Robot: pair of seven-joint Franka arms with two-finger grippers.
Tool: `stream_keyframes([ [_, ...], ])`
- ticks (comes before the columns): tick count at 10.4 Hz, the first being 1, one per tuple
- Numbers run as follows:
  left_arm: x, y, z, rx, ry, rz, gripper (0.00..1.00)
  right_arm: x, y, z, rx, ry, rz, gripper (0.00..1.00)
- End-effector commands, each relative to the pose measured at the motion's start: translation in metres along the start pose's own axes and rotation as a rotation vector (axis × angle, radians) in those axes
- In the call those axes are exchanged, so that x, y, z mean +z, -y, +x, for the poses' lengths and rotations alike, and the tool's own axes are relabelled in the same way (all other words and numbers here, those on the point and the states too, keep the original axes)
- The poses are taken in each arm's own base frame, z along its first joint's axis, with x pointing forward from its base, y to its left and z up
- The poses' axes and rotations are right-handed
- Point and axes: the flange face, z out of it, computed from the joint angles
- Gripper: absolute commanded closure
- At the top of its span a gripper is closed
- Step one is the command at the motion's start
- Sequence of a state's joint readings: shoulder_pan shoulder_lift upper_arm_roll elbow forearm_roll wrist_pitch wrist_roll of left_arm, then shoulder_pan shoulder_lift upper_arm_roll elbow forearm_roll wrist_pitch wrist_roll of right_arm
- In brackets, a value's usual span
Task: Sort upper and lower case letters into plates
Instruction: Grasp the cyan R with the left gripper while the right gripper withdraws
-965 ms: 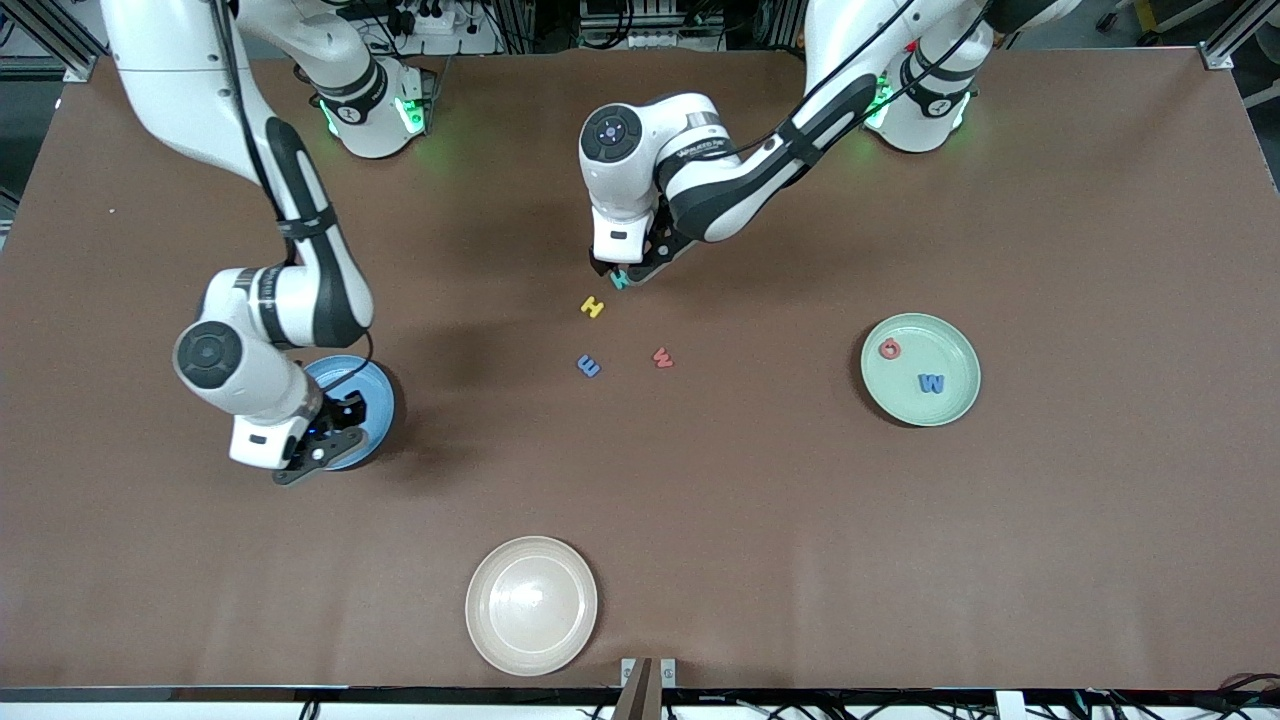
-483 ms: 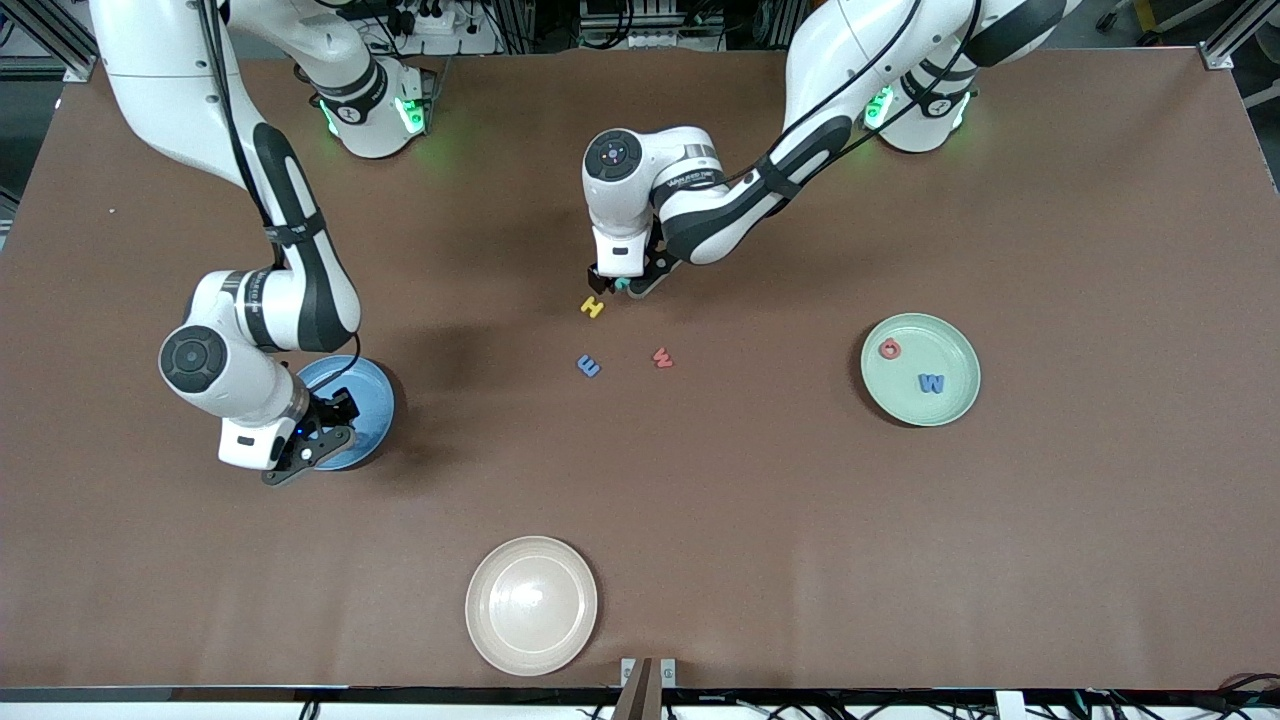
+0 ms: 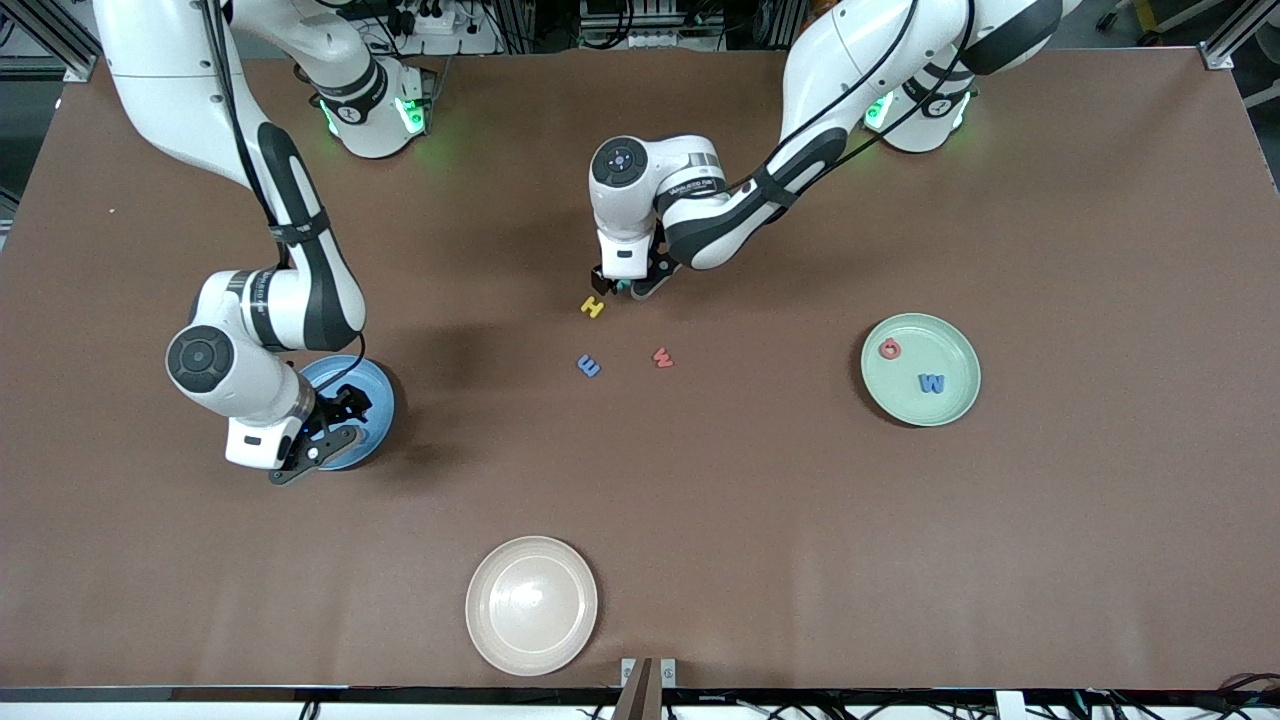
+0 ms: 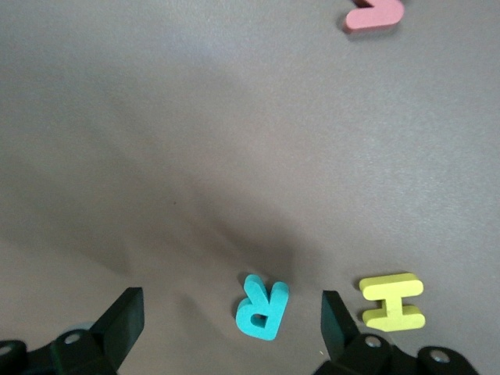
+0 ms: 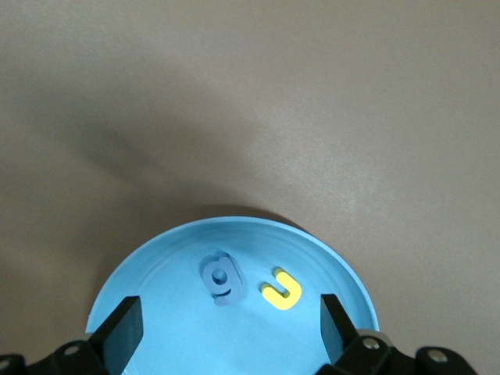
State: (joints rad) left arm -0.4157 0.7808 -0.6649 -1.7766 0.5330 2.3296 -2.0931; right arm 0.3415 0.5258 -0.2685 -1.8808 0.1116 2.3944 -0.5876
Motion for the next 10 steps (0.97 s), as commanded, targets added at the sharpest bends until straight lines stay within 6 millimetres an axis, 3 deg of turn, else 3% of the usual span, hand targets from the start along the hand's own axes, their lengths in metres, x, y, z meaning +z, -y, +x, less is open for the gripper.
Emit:
stream_keyframes([
  [1,0.011,0.0,-0.005,-0.011,-0.003,-0.021,0.0,-0.005,0.014,0.007,0.006,-0.004,0.003,0.0],
  [3,0.026,0.0,-0.01,0.002,-0.05,-0.014,0.0,-0.006,0.029,0.015,0.036,-0.006,0.004,0.0],
  [4,0.03,0.001,-0.009,0.002,-0.061,-0.01,0.06,-0.007,0.039,0.02,0.051,-0.006,0.002,0.0],
  [8,0.024,-0.005,-0.008,-0.019,-0.05,-0.02,0.1,-0.008,0.062,0.029,0.09,0.015,0.015,0.0],
  [10,0.023,-0.006,-0.01,-0.018,-0.049,-0.023,0.19,-0.008,0.071,0.032,0.107,0.019,0.016,0.0],
])
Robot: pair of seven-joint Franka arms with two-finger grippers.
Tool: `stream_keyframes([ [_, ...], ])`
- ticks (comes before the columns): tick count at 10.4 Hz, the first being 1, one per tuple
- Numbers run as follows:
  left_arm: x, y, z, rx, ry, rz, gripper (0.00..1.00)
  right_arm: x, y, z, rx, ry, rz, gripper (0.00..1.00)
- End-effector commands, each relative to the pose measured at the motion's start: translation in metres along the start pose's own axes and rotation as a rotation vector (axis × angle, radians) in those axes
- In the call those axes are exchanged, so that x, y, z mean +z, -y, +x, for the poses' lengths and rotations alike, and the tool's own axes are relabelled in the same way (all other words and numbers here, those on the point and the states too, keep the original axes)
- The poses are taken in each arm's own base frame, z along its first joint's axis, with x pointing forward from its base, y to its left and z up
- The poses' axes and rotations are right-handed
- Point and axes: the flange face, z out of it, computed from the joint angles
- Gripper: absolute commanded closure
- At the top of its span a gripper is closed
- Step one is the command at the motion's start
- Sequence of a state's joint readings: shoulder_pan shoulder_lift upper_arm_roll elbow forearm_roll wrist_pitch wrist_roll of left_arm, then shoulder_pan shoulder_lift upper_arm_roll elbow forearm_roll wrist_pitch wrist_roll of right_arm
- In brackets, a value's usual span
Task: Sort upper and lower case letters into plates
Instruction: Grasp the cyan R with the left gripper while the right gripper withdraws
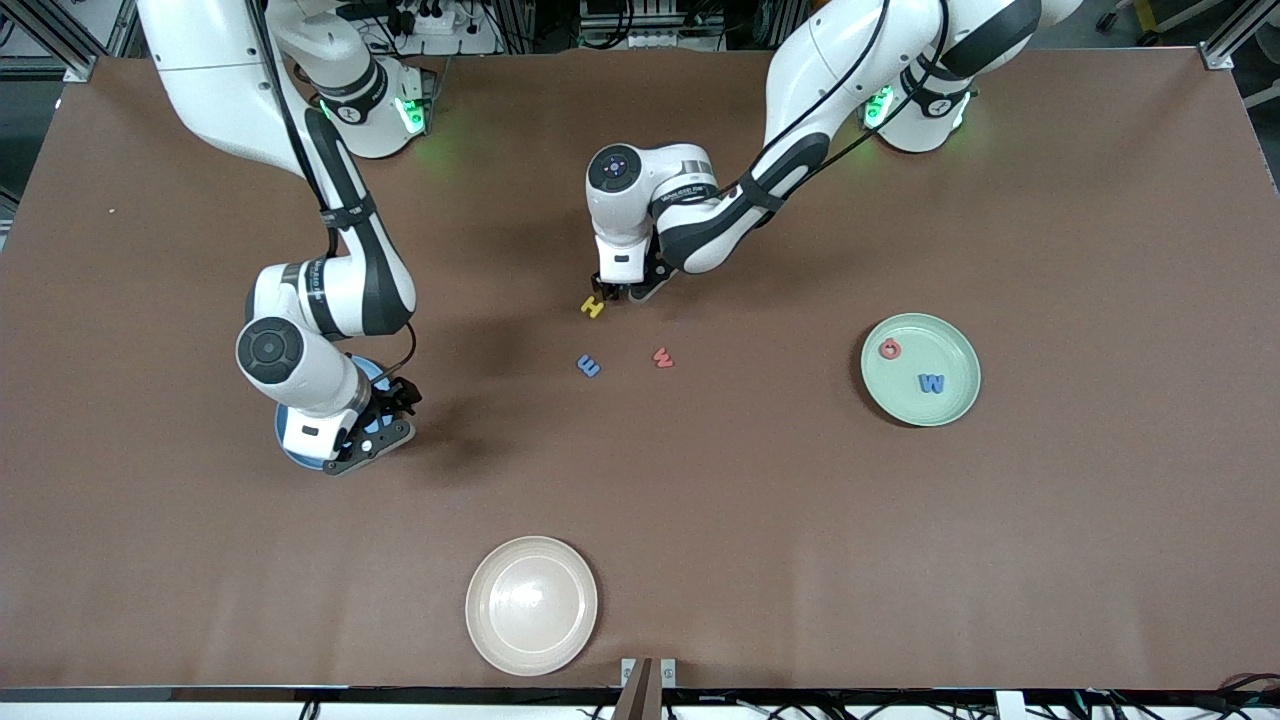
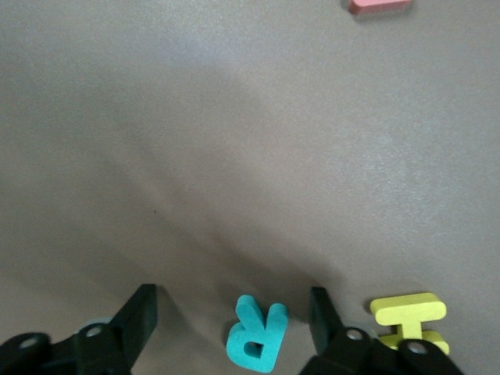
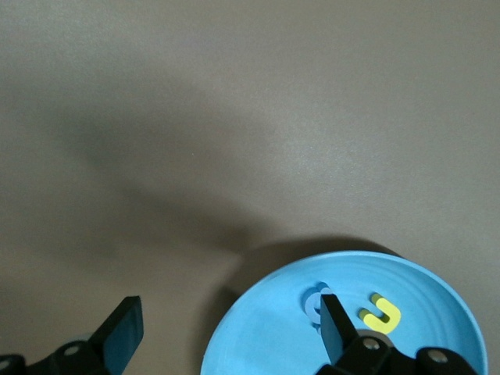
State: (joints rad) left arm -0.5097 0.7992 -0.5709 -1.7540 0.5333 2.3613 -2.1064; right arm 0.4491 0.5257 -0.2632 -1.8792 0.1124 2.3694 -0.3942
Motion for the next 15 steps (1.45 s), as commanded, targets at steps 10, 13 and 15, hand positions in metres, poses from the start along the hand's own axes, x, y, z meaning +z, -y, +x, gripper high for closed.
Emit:
stream_keyframes([
  [10,-0.002,-0.004,-0.01,-0.062,-0.004,-0.015,0.51,-0.005,0.032,0.008,0.047,0.01,0.007,0.0],
  [13,0.0,-0.002,-0.015,-0.07,0.009,-0.005,0.59,-0.006,0.036,0.01,0.048,0.008,0.006,0.0],
  [15,-0.001,-0.002,-0.015,-0.073,0.011,-0.005,0.73,-0.007,0.046,0.012,0.054,0.008,0.005,0.0],
])
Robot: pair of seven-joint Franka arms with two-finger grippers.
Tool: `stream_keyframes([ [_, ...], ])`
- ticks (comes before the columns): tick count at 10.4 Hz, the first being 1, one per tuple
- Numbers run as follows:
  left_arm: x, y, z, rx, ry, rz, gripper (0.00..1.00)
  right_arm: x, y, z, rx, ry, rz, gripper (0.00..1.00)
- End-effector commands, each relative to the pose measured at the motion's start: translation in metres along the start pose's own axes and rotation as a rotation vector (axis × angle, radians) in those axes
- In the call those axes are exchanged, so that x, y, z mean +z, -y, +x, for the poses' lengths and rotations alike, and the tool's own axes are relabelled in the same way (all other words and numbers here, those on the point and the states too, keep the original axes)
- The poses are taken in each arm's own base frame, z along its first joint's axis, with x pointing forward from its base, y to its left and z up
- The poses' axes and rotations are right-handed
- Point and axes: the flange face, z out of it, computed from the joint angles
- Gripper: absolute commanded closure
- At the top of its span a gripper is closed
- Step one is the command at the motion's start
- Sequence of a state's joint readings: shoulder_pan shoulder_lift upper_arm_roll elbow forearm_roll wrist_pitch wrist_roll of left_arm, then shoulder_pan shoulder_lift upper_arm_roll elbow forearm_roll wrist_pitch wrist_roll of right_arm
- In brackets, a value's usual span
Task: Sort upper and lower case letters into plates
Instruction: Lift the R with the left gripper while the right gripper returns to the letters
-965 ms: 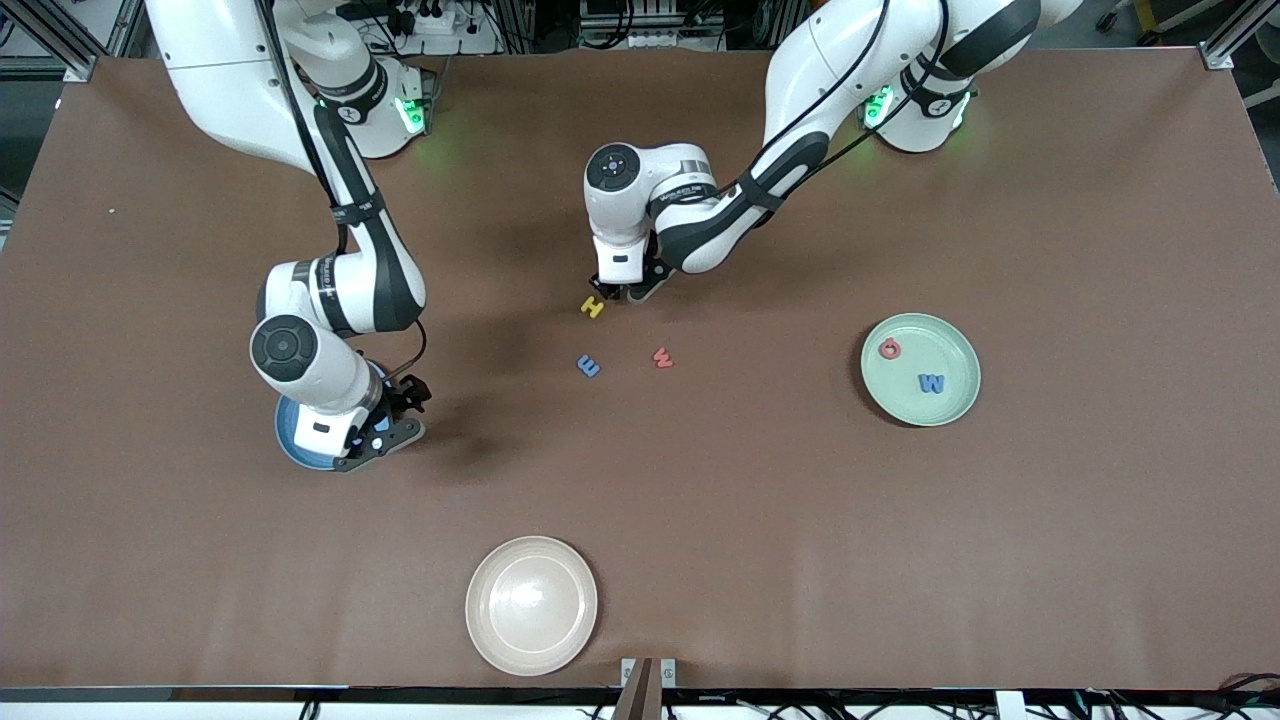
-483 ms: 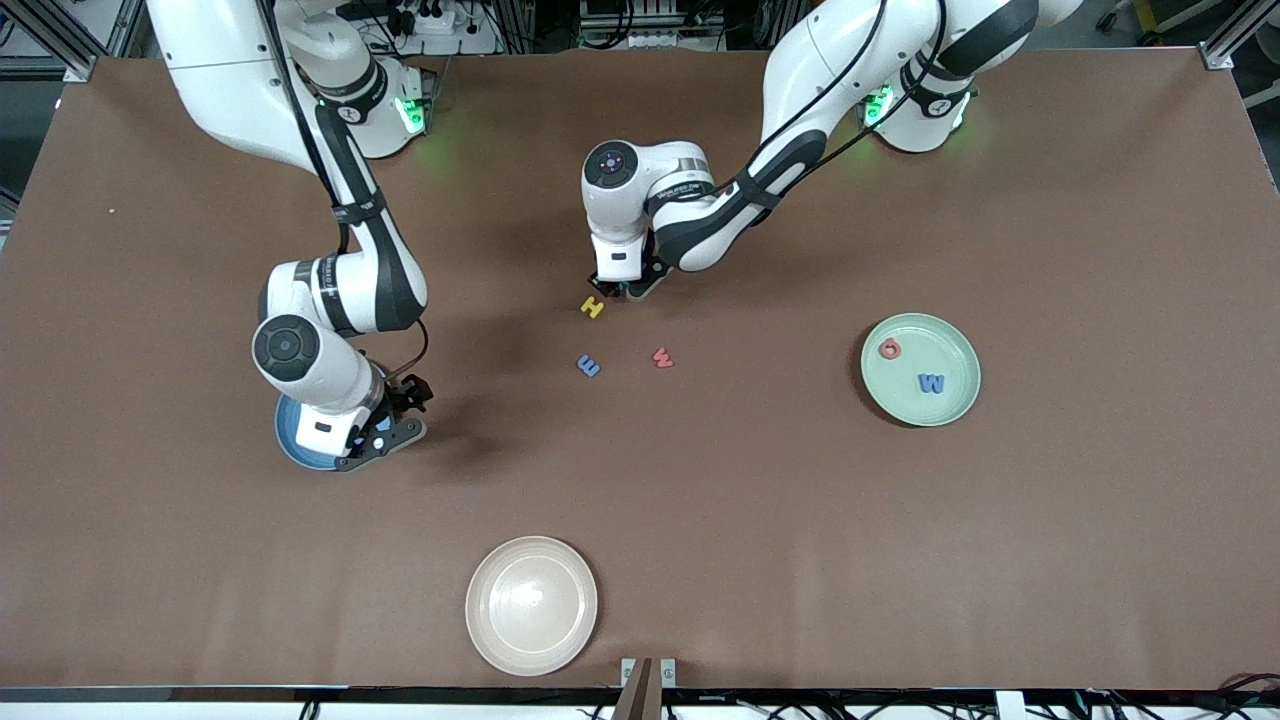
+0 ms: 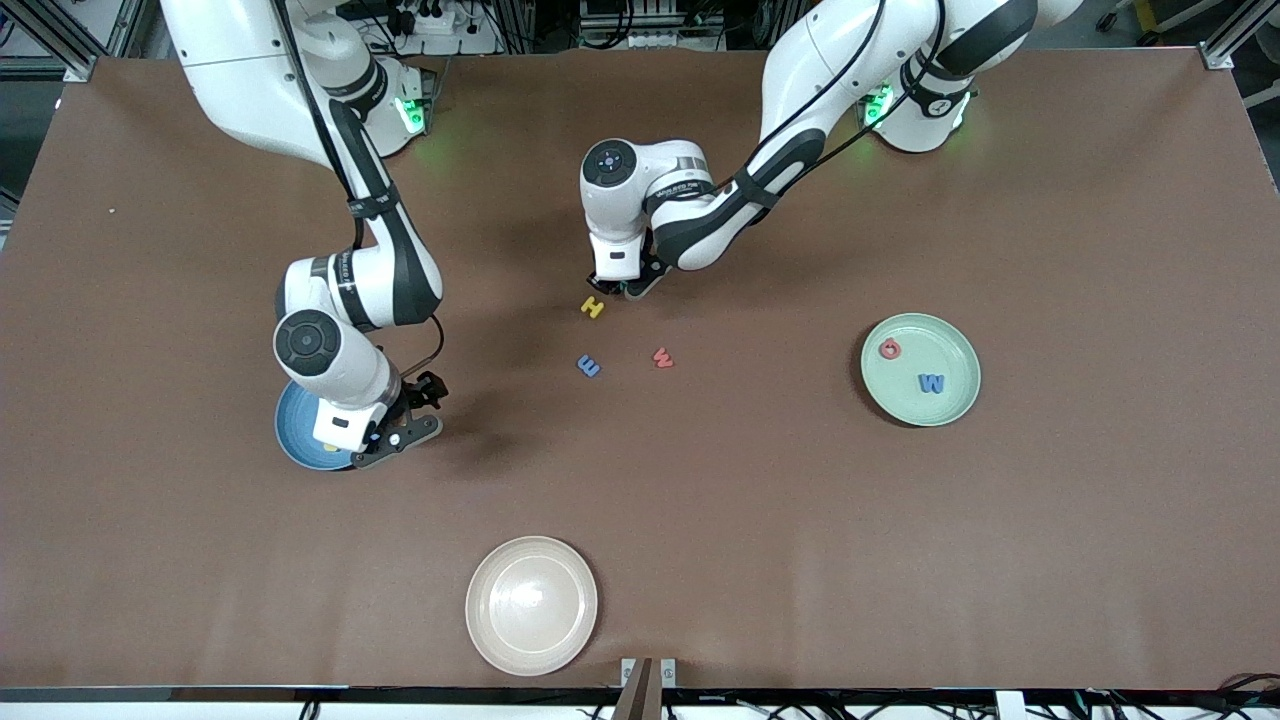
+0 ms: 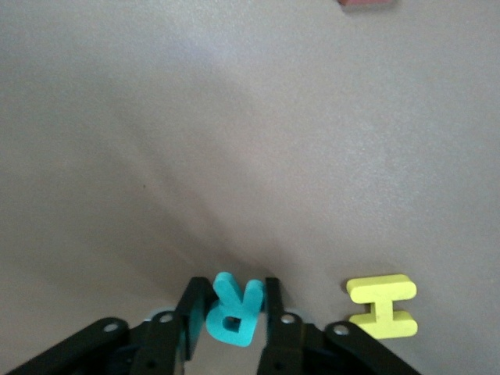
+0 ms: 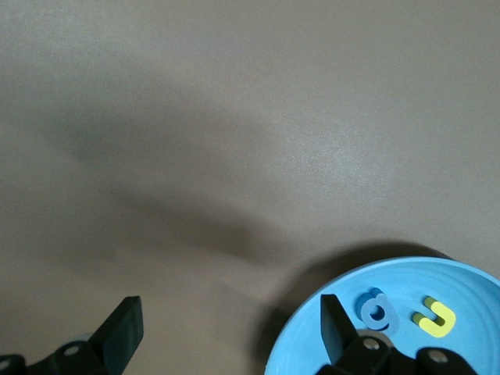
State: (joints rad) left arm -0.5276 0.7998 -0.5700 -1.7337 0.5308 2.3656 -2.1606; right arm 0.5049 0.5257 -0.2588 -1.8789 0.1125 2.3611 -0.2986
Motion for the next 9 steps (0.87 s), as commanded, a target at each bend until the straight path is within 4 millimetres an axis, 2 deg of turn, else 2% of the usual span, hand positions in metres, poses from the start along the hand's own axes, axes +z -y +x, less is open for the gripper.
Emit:
stream_keyframes([
  [1,-0.001,-0.005,-0.004,-0.037,0.011,-0.001,0.82,-0.006,0.021,0.004,0.022,0.001,0.001,0.0],
  [3,-0.002,-0.006,-0.003,-0.03,0.011,-0.004,0.91,-0.007,0.043,0.008,0.02,-0.001,0.001,0.0],
  [5,-0.009,-0.011,0.008,-0.018,0.004,-0.016,1.0,-0.006,0.048,0.009,0.026,-0.003,0.014,0.0],
  [8,-0.029,-0.016,0.046,0.035,-0.021,0.015,1.0,-0.007,0.055,0.011,0.021,-0.008,0.019,0.0],
  [9,-0.037,-0.015,0.06,0.063,-0.011,0.048,1.0,-0.008,0.072,0.014,-0.005,-0.01,0.019,0.0],
])
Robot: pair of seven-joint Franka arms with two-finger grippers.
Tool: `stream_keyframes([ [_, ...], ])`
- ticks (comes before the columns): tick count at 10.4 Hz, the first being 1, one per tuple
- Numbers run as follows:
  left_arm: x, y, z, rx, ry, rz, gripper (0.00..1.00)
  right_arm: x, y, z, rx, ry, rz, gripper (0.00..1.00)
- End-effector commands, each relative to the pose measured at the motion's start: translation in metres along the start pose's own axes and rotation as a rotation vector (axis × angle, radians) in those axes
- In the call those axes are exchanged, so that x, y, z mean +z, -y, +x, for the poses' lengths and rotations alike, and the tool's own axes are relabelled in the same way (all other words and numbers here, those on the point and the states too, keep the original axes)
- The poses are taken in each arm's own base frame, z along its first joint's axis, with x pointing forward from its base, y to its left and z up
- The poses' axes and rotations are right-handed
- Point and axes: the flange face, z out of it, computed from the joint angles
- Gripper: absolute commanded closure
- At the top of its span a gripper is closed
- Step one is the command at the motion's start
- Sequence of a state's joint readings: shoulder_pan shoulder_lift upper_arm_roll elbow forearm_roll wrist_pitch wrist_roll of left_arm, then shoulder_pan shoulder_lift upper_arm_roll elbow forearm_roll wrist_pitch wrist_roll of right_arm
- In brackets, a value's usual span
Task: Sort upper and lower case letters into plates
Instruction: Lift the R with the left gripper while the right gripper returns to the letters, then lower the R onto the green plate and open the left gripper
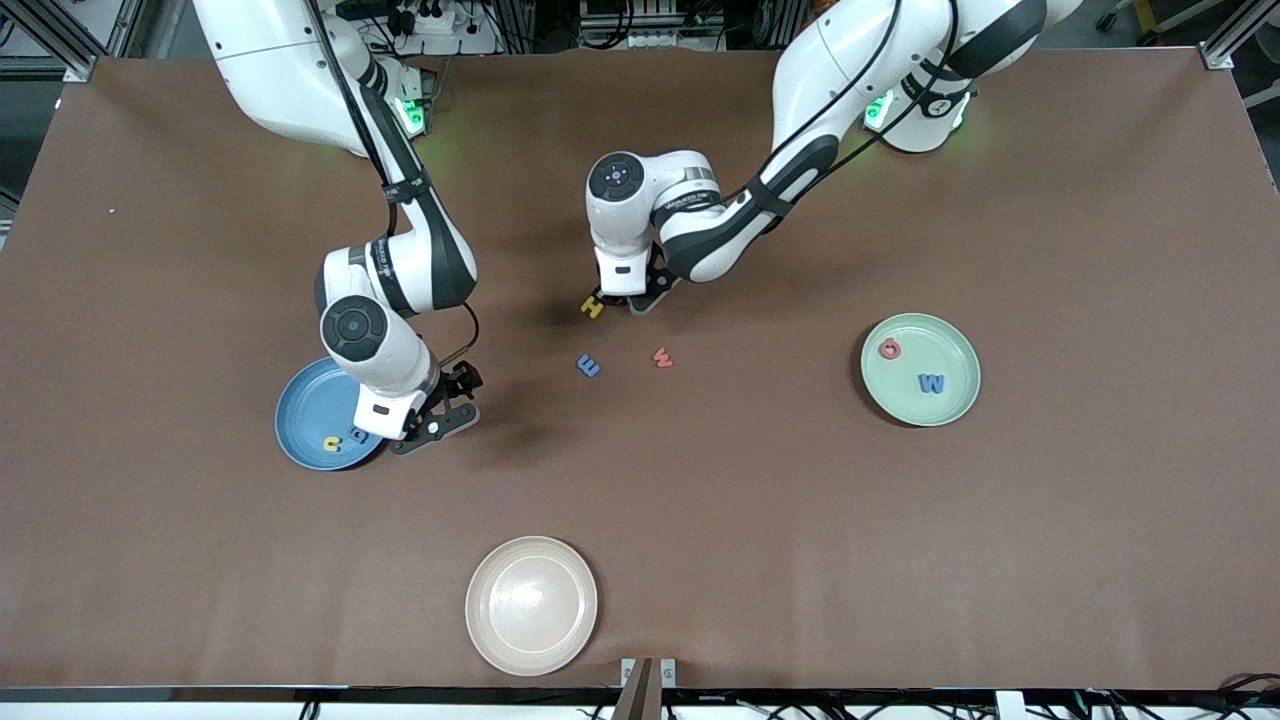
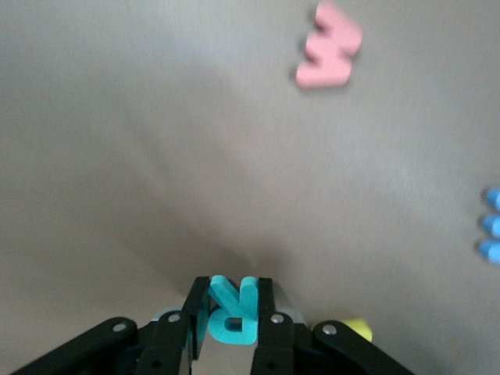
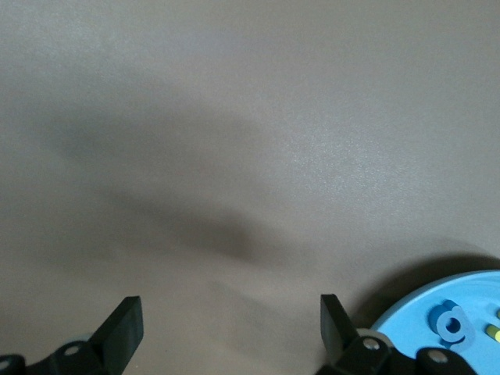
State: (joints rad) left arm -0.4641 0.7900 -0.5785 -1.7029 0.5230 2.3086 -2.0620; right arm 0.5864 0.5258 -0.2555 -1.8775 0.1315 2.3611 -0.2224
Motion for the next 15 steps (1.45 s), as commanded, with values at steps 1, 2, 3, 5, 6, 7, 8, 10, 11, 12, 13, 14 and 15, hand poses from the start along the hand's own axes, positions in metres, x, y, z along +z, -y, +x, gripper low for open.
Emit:
stream_keyframes([
  [1,-0.032,0.006,0.046,0.071,0.022,0.079,1.0,-0.005,0.034,0.008,-0.018,-0.007,0.013,0.0],
  [2,-0.043,0.014,0.071,0.109,0.042,0.113,1.0,-0.01,0.05,0.015,-0.033,-0.022,0.022,0.0],
  [3,-0.055,0.028,0.106,0.129,0.055,0.124,1.0,-0.009,0.078,0.021,-0.074,-0.027,0.019,0.0],
  [5,-0.066,0.066,0.184,0.22,0.059,0.139,1.0,0.004,0.132,0.026,-0.152,-0.025,0.011,0.0],
  [6,-0.069,0.082,0.216,0.248,0.059,0.146,1.0,0.008,0.151,0.033,-0.168,-0.032,0.005,0.0],
  [7,-0.068,0.1,0.245,0.298,0.069,0.153,1.0,0.013,0.171,0.039,-0.158,-0.038,-0.001,0.0],
  [8,-0.068,0.114,0.274,0.33,0.083,0.149,1.0,0.019,0.191,0.043,-0.131,-0.04,-0.008,0.0],
  [10,-0.061,0.146,0.318,0.421,0.067,0.174,1.0,0.032,0.214,0.041,-0.121,-0.031,-0.014,0.0],
  [11,-0.06,0.168,0.348,0.46,0.065,0.191,1.0,0.034,0.219,0.04,-0.13,-0.026,-0.016,0.0],
  [12,-0.062,0.194,0.378,0.539,0.068,0.203,1.0,0.039,0.226,0.037,-0.142,-0.021,-0.019,0.0],
  [13,-0.057,0.226,0.414,0.596,0.071,0.205,1.0,0.045,0.235,0.035,-0.155,-0.024,-0.023,0.0],
  [14,-0.055,0.254,0.447,0.637,0.081,0.17,1.0,0.049,0.243,0.032,-0.167,-0.025,-0.023,0.0],
  [15,-0.051,0.273,0.468,0.663,0.088,0.125,0.99,0.052,0.241,0.031,-0.163,-0.019,-0.024,0.0],
])
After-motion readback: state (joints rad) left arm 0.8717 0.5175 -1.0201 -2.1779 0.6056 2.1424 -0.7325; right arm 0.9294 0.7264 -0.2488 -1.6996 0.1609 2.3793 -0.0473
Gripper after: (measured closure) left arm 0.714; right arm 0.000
